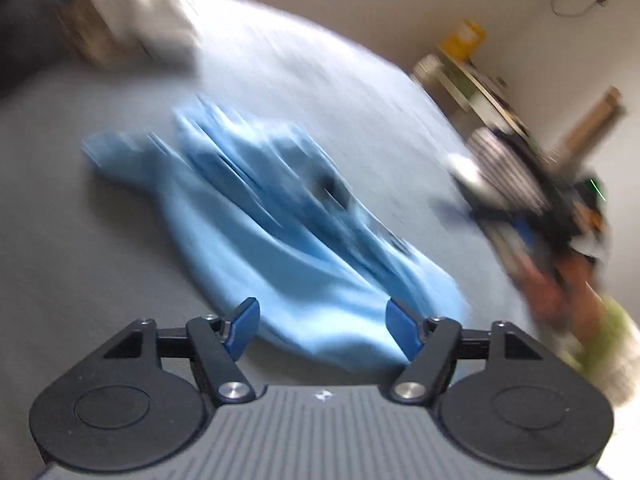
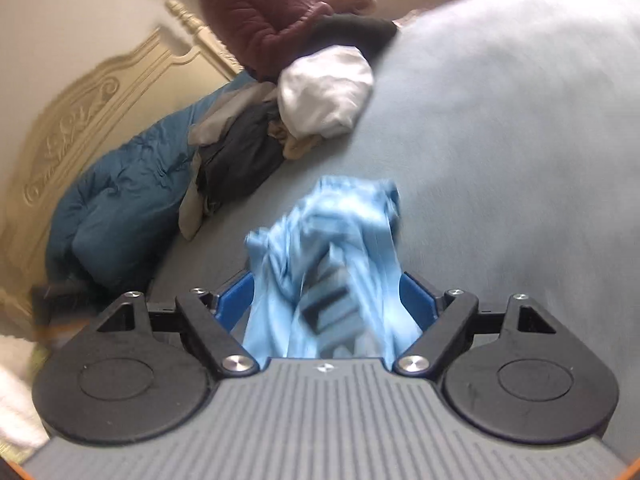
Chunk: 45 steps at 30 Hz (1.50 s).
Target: Fold clothes
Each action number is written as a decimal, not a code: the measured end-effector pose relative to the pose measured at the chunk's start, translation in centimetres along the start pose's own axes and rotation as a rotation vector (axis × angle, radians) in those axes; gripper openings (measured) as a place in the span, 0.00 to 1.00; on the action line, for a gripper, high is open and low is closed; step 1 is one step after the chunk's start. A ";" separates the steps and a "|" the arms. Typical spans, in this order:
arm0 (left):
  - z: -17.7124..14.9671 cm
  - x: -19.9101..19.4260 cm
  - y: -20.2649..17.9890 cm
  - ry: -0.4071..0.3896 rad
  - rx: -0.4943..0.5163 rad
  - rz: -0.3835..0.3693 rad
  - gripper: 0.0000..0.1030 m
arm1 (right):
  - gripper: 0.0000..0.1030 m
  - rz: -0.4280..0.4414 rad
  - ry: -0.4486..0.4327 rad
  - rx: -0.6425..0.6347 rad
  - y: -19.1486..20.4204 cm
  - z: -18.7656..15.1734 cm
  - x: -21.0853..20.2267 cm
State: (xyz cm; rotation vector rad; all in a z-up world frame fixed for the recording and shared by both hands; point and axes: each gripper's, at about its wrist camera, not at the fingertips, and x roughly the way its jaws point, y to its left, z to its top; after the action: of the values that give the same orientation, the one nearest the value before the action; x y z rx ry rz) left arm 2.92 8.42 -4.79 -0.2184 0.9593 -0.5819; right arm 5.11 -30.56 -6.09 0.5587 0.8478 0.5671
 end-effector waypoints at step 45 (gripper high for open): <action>-0.8 1.5 0.1 0.493 0.371 -0.075 0.65 | 0.71 0.026 0.493 -0.379 6.5 -7.5 -5.1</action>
State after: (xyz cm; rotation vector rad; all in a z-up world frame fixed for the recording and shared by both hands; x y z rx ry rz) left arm 2.98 7.75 -6.41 0.2347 1.2964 -0.8938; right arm -5.20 -27.54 -3.21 0.0779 1.1622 0.8855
